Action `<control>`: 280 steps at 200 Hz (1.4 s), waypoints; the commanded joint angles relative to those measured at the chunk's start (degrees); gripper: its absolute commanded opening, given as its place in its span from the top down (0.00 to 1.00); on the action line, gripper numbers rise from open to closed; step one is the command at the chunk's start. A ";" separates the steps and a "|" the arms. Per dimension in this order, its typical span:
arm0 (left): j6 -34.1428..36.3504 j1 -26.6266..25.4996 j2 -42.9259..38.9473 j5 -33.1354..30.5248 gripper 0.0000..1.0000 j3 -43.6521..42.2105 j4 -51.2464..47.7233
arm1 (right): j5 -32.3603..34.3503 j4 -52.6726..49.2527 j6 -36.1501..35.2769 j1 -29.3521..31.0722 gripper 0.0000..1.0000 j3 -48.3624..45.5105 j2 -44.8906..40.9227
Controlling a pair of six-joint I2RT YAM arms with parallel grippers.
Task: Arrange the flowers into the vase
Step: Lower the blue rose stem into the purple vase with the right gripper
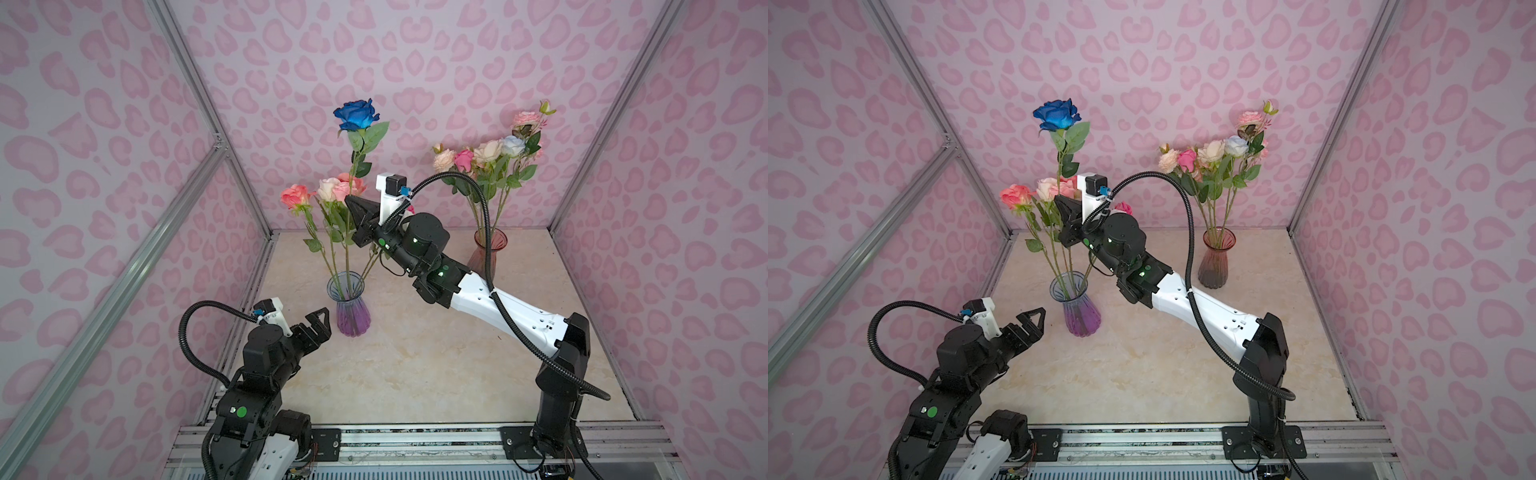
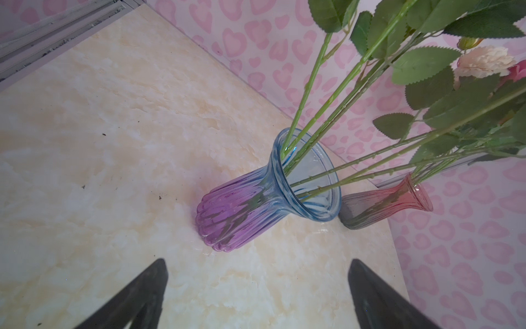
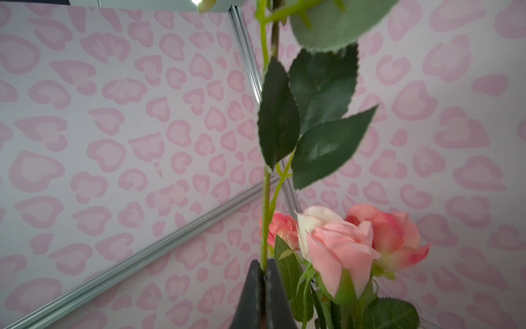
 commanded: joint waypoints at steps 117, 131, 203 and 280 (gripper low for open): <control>0.60 0.11 5.45 -0.87 0.00 1.53 4.02 | 7.71 -4.84 -4.22 2.78 0.76 -6.96 -0.22; 0.82 0.07 7.05 -0.66 0.00 2.74 3.99 | 7.83 -6.16 -4.17 2.79 0.75 -6.38 -0.32; 1.71 0.11 13.97 -1.00 0.02 7.36 4.87 | 11.42 -9.31 -4.73 4.27 0.56 -9.60 -6.58; 2.10 0.21 20.45 -0.30 0.07 9.14 8.14 | 9.56 -12.20 -5.97 5.89 0.50 -12.93 -13.07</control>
